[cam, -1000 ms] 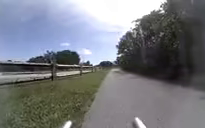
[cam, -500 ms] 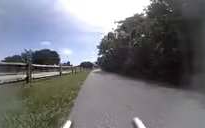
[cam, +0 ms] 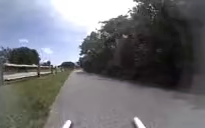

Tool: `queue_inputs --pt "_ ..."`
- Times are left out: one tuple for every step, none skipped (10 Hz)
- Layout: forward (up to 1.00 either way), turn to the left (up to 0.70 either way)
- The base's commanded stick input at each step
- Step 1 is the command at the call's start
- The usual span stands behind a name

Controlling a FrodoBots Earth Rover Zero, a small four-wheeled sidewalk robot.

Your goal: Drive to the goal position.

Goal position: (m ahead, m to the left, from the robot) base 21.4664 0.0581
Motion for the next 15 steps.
queue_inputs --pt "0.50 0.00" --pt "0.50 0.06" --pt "0.50 0.50" --pt "0.50 0.50" --pt "0.50 0.50" --pt "0.50 0.50" --pt "0.50 0.50" --pt "0.50 0.08" --pt "0.50 0.00" --pt "0.50 0.00" --pt "0.50 0.00" --pt "0.50 0.00" --pt "0.50 0.00" --pt "0.50 0.00" --pt "0.50 0.00"
